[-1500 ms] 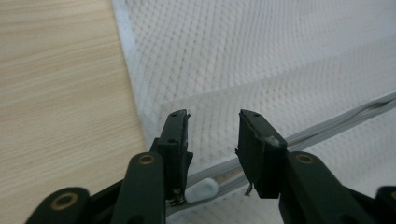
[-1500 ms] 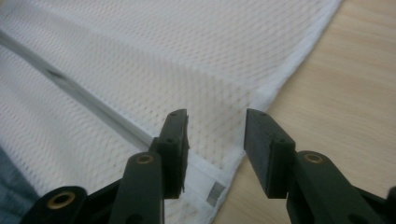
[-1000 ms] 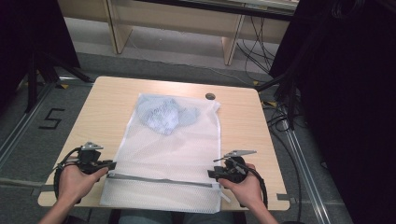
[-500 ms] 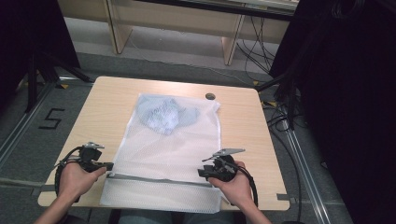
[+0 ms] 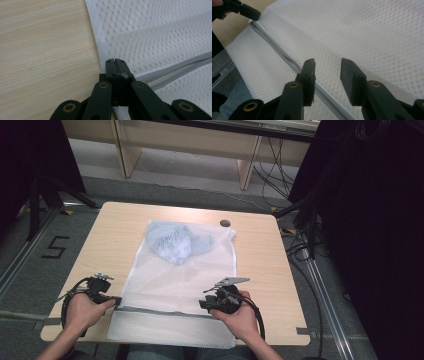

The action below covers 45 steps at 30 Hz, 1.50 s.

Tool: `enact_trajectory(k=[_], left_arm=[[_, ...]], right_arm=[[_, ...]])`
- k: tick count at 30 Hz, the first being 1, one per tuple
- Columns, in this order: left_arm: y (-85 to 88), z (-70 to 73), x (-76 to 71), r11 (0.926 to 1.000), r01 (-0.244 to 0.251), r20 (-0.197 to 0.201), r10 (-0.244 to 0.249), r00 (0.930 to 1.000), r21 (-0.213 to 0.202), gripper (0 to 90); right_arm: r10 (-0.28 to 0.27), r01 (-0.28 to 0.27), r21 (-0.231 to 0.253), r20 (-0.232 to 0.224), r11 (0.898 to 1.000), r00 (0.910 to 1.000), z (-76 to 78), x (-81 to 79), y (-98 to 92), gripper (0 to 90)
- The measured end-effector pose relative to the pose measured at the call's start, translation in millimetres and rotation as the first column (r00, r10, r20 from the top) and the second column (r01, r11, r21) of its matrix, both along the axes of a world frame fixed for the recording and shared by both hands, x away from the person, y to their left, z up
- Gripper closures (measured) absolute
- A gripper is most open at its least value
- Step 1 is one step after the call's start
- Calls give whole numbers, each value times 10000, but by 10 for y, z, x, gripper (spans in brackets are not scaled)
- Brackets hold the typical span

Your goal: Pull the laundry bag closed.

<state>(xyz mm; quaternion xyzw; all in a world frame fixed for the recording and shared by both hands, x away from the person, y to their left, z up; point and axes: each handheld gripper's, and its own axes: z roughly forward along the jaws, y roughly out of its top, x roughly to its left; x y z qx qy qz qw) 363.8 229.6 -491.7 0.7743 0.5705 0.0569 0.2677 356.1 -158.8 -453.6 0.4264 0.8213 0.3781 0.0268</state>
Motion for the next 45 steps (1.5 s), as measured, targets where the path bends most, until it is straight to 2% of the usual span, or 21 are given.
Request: enact_trajectory(k=[2,7,8,9,10,11,12,16,19,20,21,23,25,26,29,34,35,36,37,43,45], left_arm=[[-5,-10,10,9999,67,-142,-66,9999,87,894],[-9,-26,12,10000,65,-324,-64,9995,39,894],[-9,-26,12,10000,65,-324,-64,9995,39,894],[-25,-34,13,9997,-250,-357,249,9991,-15,895],[-24,-35,13,9997,-257,-361,256,9990,-22,895],[-8,-26,12,10000,-23,-448,22,9990,-12,895],[5,-34,23,9999,161,-289,-160,9995,47,895],[-16,-43,6,9998,-139,-339,133,9993,-148,895],[-22,-48,3,9997,-63,-362,54,9993,-250,894],[-23,-48,0,9996,-72,-393,61,9992,-282,895],[-24,-48,-2,9995,-80,-398,67,9992,-304,895],[-19,-50,-1,9995,40,-375,-51,9993,-301,895],[-25,-34,-6,9997,10,-638,-27,9980,-264,895],[-26,-34,-5,9996,20,-639,-38,9980,-272,895],[-12,-50,3,9994,143,-391,-156,9991,-318,895],[7,-30,17,9992,170,-476,-188,9987,-368,893],[2,-21,13,9992,3,-580,-27,9983,-399,892],[18,-24,24,9993,192,-529,-209,9984,-327,893],[23,-30,29,9993,170,-578,-188,9982,-325,893],[37,-42,37,9989,145,-579,-171,9982,-454,894],[34,-40,37,9989,128,-627,-156,9979,-449,894]], right_arm=[[52,-53,46,241,10000,9997,-7,16,44,659],[226,-228,192,94,9996,9997,-22,15,167,655],[368,-368,-3,-64,9993,9993,-7,15,178,652],[283,-286,293,99,9992,9995,-33,14,225,650],[388,-388,11,11,9992,9992,-10,13,229,649],[347,-347,206,39,9992,9994,-23,11,264,647],[446,-447,124,39,9989,9990,-16,13,284,646],[564,-563,99,-52,9984,9984,8,7,367,653],[640,-645,393,133,9971,9979,-20,-2,491,674],[776,-776,144,-22,9969,9970,-4,-5,499,676],[706,-709,353,84,9969,9975,-31,-9,543,676],[927,-925,179,-97,9955,9956,-33,-7,592,676],[959,-958,357,-17,9948,9954,-67,-3,658,676],[1095,-1094,96,-182,9940,9938,-52,3,671,676],[1203,-1201,86,-200,9927,9925,-68,15,760,676],[1354,-1349,262,-206,9905,9906,-117,29,928,674],[1495,-1494,58,-370,9888,9881,-95,29,931,674],[1462,-1456,255,-204,9890,9890,-124,31,970,674],[1588,-1586,93,-375,9873,9866,-111,35,983,674],[1765,-1756,246,-436,9842,9833,-126,47,1139,677],[1878,-1850,537,-514,9813,9809,-136,43,1204,696]])
